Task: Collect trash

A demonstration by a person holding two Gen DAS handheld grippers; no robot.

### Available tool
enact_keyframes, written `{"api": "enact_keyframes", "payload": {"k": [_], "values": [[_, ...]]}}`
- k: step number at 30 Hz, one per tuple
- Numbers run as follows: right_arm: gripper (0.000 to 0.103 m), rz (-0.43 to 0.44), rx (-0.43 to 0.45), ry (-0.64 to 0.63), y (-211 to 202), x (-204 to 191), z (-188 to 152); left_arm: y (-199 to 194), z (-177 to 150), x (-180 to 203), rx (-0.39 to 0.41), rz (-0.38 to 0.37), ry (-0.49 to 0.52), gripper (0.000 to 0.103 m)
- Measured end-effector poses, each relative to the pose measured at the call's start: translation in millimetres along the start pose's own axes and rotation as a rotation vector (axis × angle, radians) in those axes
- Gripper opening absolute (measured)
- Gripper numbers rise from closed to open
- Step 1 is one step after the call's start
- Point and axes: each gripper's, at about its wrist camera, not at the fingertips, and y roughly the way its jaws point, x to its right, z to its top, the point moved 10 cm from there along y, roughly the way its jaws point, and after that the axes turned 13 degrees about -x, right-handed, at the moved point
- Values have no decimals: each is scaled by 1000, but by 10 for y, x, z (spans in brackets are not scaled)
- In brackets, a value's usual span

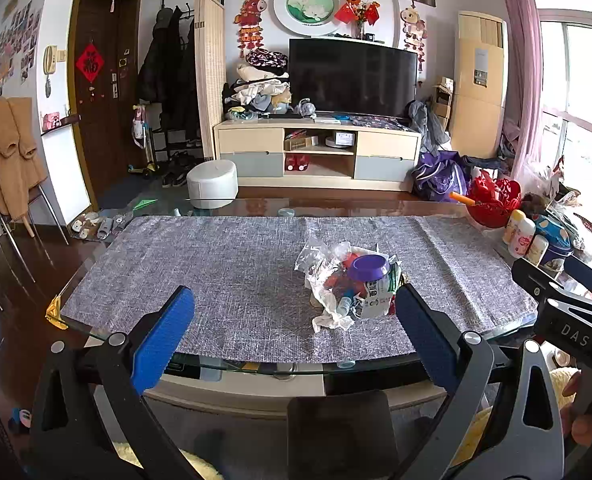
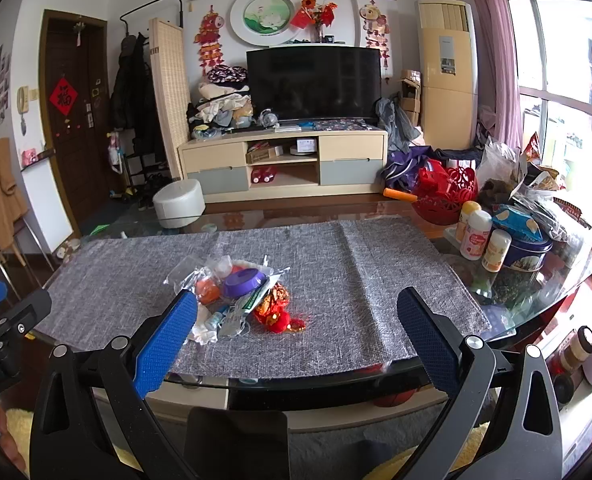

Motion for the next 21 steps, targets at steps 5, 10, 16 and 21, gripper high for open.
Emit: {"api": "enact_keyframes", "payload": {"k": [5,10,16,21], "values": [[100,0,0,-1,0,-2,-1,1,-18,10,-1,0,-1,95],[100,1,-1,0,2,-3,-2,3,-20,12,-1,1,-1,95],[100,0,-1,0,3,-6,-1,-3,-17,11,1,2,-2,95],[100,2,-1,1,3,-9,-3,-14,-15,14,4,1,-1,95]]}}
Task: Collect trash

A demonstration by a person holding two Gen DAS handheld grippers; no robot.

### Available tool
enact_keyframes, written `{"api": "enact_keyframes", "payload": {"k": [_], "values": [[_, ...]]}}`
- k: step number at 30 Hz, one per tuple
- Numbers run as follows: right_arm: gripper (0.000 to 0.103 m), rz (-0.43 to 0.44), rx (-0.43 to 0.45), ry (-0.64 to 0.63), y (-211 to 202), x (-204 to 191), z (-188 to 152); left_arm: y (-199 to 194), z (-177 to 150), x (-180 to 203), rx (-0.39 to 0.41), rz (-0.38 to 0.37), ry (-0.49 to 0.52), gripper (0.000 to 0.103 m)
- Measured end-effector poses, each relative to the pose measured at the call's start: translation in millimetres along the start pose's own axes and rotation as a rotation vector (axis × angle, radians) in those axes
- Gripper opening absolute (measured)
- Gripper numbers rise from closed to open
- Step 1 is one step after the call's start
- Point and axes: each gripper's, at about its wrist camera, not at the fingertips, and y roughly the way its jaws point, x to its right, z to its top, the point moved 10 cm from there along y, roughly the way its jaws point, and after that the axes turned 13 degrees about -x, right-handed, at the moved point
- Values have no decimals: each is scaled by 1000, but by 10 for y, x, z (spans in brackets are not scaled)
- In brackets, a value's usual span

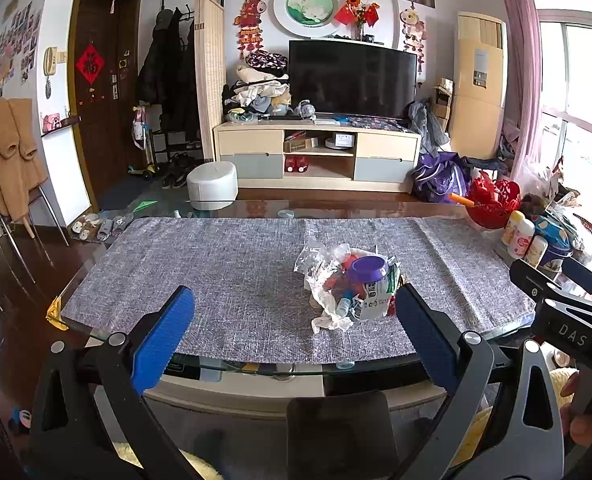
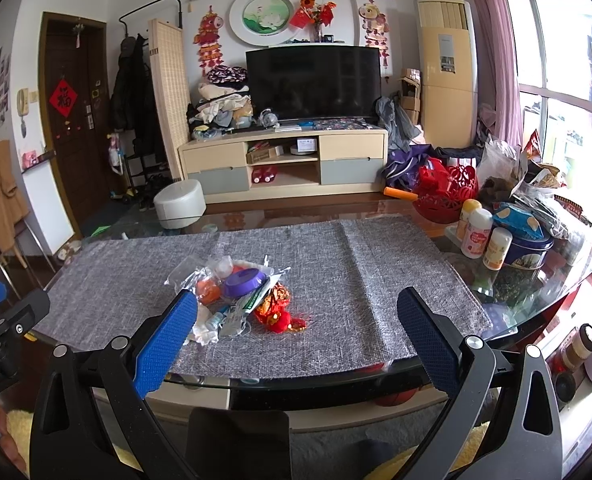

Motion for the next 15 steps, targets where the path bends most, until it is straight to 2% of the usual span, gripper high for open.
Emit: {"api": "enact_keyframes", "payload": {"k": [15], "values": [[100,1,-1,0,7,-3,-5,2,-7,2,0,1,0,95]]}}
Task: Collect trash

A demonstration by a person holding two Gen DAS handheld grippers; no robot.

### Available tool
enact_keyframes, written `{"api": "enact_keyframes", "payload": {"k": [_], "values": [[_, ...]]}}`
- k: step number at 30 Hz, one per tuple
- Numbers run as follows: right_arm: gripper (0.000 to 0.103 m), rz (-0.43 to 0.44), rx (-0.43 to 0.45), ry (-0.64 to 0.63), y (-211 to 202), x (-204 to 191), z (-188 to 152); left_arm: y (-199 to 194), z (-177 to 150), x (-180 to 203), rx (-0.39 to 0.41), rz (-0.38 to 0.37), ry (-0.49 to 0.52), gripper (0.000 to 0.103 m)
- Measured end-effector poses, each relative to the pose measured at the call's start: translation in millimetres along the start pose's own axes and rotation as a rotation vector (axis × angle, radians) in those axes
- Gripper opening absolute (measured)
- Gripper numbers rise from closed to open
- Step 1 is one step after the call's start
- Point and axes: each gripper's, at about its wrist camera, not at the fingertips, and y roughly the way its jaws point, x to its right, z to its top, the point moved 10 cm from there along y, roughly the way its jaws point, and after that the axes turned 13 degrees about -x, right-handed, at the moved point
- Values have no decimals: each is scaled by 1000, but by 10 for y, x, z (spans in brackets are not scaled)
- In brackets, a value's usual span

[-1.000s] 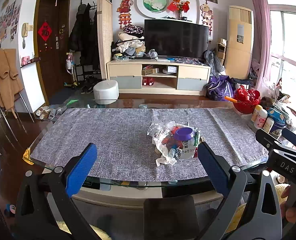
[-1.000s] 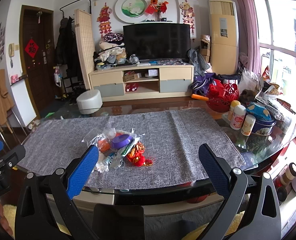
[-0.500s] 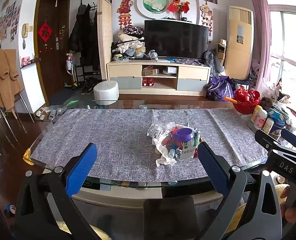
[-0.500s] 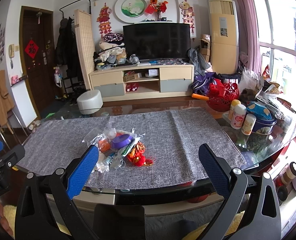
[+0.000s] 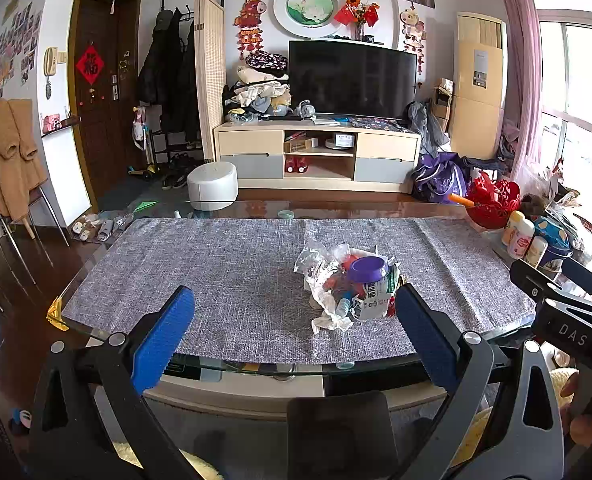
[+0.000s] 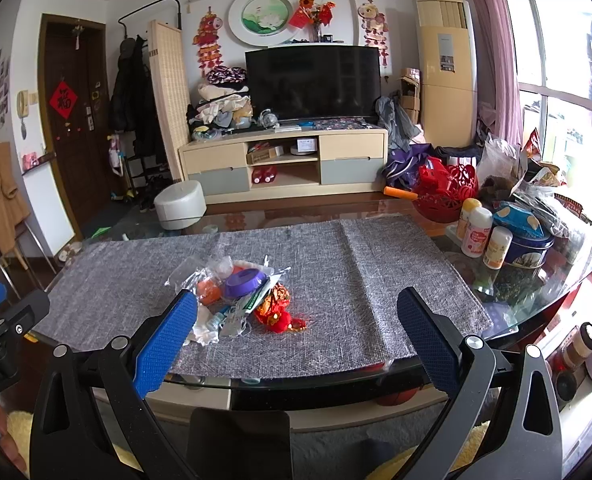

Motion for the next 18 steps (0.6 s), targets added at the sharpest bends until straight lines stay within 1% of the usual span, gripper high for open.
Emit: {"api": "enact_keyframes", "payload": {"k": [9,14,18], "values": [[100,10,-18,-5,90,-37,-62,33,-6,-11,-18,5,2,95],[100,44,-50,0,240,-30,-104,209,-70,-72,-64,20,7,95],[100,50,-59,-4,373,2,-124,433,-145,-145,-112,33,3,95]]}}
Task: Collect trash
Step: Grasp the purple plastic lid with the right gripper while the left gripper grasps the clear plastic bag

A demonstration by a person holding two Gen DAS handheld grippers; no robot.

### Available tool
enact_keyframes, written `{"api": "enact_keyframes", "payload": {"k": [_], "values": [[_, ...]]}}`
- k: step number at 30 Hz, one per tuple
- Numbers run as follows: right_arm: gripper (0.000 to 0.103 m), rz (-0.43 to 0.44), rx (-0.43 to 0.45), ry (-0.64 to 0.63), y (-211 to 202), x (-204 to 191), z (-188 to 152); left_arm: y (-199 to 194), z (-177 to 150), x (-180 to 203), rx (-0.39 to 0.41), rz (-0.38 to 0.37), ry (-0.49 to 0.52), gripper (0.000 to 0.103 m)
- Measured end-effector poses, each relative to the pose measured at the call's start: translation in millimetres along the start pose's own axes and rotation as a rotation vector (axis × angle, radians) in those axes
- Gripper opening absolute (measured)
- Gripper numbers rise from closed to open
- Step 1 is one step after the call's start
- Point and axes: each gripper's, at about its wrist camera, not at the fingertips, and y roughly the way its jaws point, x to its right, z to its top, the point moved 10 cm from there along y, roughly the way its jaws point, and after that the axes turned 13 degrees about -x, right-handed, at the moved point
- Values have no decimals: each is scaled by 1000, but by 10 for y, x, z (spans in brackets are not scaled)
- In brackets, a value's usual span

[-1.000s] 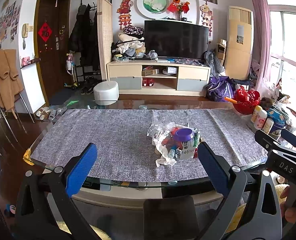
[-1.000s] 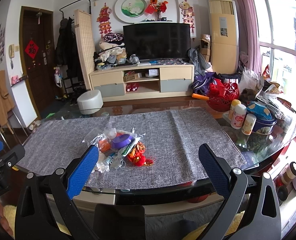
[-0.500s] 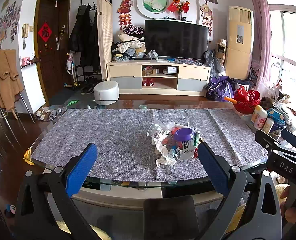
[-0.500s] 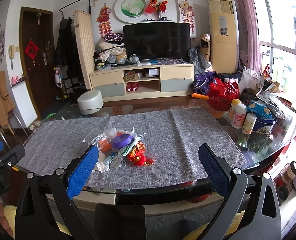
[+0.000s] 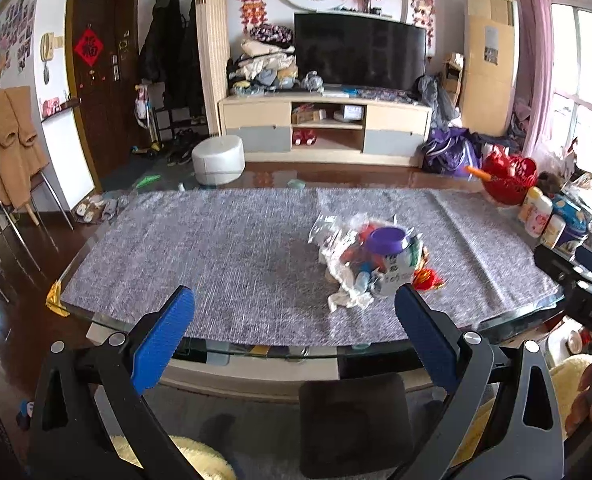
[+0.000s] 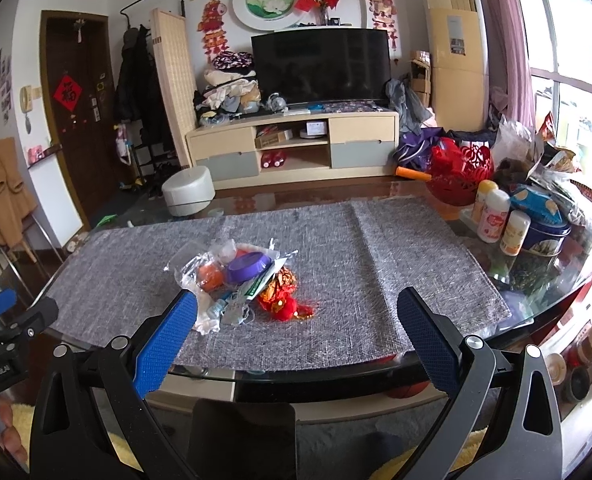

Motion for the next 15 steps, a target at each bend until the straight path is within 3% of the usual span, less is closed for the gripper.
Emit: {"api": "enact_keyframes", "payload": {"k": [10,15], "values": [[100,-8,-94,5,545,107,-58,556,-19,-55,-74,8,28,95],[100,30,-123,-12,794,56,48,797,54,-69,-109,36,39,95]]}}
